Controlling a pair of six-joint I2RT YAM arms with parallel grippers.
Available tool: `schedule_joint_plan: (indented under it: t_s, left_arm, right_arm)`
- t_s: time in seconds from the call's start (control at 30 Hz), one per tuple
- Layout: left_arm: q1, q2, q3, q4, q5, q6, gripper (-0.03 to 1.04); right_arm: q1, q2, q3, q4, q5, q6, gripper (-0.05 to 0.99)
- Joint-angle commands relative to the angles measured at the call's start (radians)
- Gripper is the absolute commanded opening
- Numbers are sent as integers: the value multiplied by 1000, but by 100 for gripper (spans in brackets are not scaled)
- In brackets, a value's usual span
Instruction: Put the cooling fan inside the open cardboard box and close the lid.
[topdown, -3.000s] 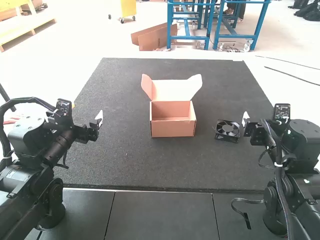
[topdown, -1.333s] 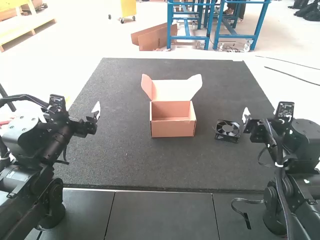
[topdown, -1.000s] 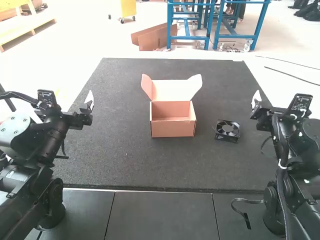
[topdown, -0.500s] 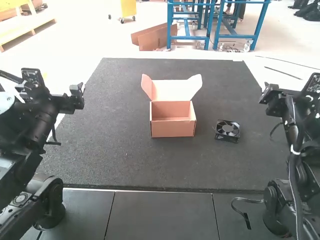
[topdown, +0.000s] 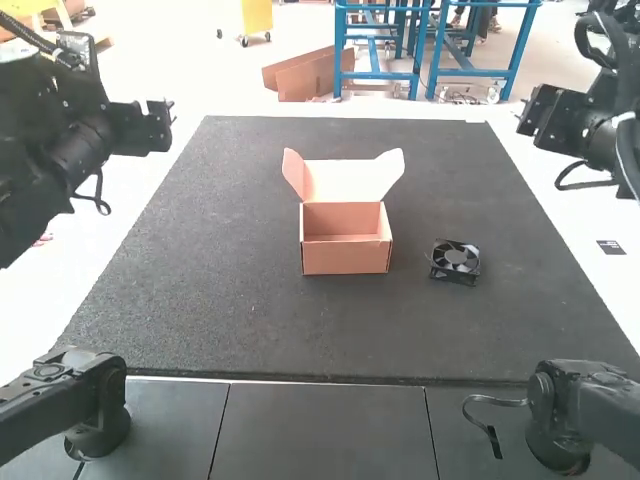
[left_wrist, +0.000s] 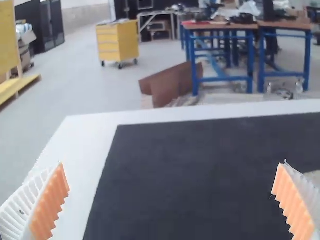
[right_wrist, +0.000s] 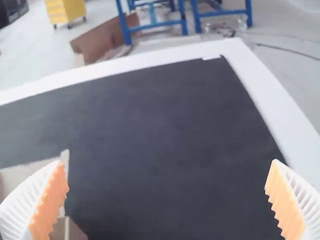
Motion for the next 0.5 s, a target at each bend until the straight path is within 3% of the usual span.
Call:
schedule_joint_plan:
  t_s: [0.0, 0.07, 0.17, 0.27, 0.47]
  left_arm:
    - [-10, 115, 143, -95, 46, -65, 97]
    - [-7, 182, 218, -192, 143, -73, 97]
    - [-10, 273, 299, -279, 192, -71, 97]
    - [-10, 323, 325, -339, 201, -71, 97]
    - [-42, 339, 319, -355, 206, -74, 97]
  right_arm:
    - [-5, 108, 131, -106, -46, 43, 91]
    - [-4, 163, 192, -173, -78, 43, 91]
    - [1, 232, 266, -267, -83, 41, 91]
    - [-4, 283, 315, -319, -71, 26, 91]
    - [-7, 401, 364, -524, -82, 51, 90]
